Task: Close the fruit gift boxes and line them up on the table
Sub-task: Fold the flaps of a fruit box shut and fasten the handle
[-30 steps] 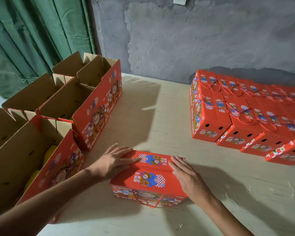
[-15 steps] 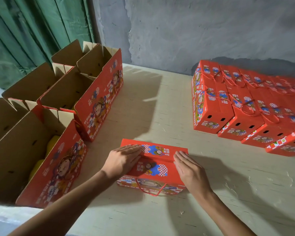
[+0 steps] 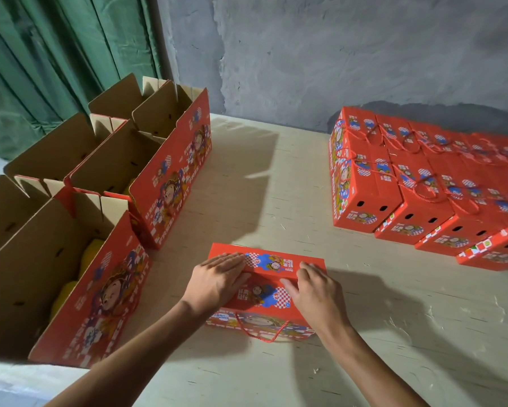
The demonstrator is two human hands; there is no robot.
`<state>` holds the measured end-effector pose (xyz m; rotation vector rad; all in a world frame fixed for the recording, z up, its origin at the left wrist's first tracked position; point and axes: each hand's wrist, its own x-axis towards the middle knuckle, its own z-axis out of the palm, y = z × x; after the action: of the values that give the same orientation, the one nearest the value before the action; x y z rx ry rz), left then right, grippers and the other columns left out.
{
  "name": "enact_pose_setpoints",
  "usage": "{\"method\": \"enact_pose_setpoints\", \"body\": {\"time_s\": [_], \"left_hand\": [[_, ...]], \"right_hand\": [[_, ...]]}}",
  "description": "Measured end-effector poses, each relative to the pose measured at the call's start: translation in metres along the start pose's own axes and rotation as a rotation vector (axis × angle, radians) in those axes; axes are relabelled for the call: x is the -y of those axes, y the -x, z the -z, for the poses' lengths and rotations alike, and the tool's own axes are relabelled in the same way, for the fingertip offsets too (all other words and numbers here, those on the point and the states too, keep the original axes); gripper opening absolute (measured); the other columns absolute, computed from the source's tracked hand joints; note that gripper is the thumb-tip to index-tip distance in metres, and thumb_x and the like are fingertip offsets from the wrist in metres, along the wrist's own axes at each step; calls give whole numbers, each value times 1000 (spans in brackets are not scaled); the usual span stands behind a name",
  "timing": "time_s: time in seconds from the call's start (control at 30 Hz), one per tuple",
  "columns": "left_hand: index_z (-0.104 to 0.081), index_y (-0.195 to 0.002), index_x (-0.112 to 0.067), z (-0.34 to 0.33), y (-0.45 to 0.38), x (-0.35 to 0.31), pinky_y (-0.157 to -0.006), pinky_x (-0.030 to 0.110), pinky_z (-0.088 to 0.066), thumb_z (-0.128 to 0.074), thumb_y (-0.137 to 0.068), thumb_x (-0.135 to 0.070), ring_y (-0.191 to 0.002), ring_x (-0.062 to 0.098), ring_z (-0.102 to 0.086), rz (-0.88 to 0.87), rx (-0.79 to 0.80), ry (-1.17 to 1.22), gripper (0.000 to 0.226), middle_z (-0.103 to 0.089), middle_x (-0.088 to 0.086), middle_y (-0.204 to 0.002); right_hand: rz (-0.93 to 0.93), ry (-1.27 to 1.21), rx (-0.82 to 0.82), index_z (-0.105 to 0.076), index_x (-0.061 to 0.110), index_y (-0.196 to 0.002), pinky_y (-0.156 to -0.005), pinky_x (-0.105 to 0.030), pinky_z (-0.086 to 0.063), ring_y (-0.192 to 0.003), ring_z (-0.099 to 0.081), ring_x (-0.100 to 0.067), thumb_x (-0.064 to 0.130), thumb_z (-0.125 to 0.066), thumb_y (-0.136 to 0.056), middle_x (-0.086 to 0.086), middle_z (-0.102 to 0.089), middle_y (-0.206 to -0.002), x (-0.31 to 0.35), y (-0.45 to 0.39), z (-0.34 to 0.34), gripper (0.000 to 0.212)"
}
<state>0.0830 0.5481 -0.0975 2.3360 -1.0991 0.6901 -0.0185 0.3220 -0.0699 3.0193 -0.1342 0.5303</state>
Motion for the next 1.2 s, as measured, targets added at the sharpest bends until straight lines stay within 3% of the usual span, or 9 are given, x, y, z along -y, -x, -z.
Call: {"method": "enact_pose_setpoints", "body": {"time_s": [0.17, 0.3, 0.4, 0.53, 0.67, 0.73, 0.83, 1.03, 1.2], "left_hand": [[-81, -101, -7, -4, 4, -10, -88, 39, -62, -76, -87, -28, -101, 21, -76, 54, -36, -13, 25, -78, 5, -108], [-81, -108, -11, -2, 7, -7, -97, 39, -58, -74, -91, -26, -111, 18, -72, 130, 32, 141, 24, -76, 3, -118], [-75, -123, -13, 6, 10, 11, -110, 39, -47, -63, -100, -19, -128, 15, -62, 115, 161, 343, 27, -67, -1, -134], [-71, -131, -26, 23, 15, 41, -121, 34, -32, -61, -102, -20, -144, 16, -44, 225, 285, 453, 31, -53, -1, -152], [-72, -128, -29, 42, 20, 53, -100, 19, -52, -72, -93, -21, -120, 10, -65, 409, 277, 488, 36, -62, -7, -138], [-73, -127, -23, 45, 17, 52, -94, 24, -56, -73, -93, -18, -107, 10, -68, 385, 287, 464, 35, -66, -5, -122], [-70, -131, -13, 48, 16, 50, -83, 35, -57, -67, -97, -12, -93, 16, -67, 289, 306, 403, 34, -64, 0, -107], [-70, -130, -9, 49, 17, 46, -62, 36, -57, -51, -104, -27, -78, 21, -66, 159, 236, 275, 37, -65, 5, -96], [-77, -119, -13, 44, 16, 48, -54, 35, -55, -57, -99, -22, -76, 24, -65, 54, 159, 31, 29, -67, 1, -87]], "right_hand": [[-71, 6, 2, -78, 0, -72, -63, -33, -60, -77, -76, -30, 36, -94, -69, -18, -78, -88, 7, 0, -7, 40], [-63, -17, -36, -78, -3, -79, -66, -36, -62, -82, -75, -32, 31, -92, -74, -19, -77, -93, 10, 8, -11, 37], [23, -70, -101, -78, -4, -98, -78, -38, -64, -96, -76, -31, 9, -92, -72, -19, -76, -109, -5, 18, -12, 32], [131, -210, -140, -76, -2, -114, -91, -41, -61, -110, -73, -28, -22, -77, -63, -15, -73, -122, -31, 28, -8, 55], [57, -239, -147, -77, 3, -111, -95, -36, -58, -109, -73, -24, -4, -79, -82, -10, -75, -120, -41, 28, -6, 30], [12, -240, -167, -78, 4, -109, -96, -34, -54, -107, -73, -22, 9, -74, -90, -10, -75, -119, -48, 32, -6, 20], [26, -270, -130, -77, 2, -112, -92, -37, -60, -107, -74, -21, 2, -80, -86, -10, -74, -122, -56, 33, -7, 26], [84, -252, -155, -78, 1, -108, -85, -41, -63, -103, -75, -24, -4, -85, -77, -12, -76, -115, -59, 32, -5, 31], [77, -219, -187, -78, -3, -102, -82, -43, -64, -99, -76, -28, -9, -86, -72, -17, -77, -110, -53, 31, -5, 31]]}}
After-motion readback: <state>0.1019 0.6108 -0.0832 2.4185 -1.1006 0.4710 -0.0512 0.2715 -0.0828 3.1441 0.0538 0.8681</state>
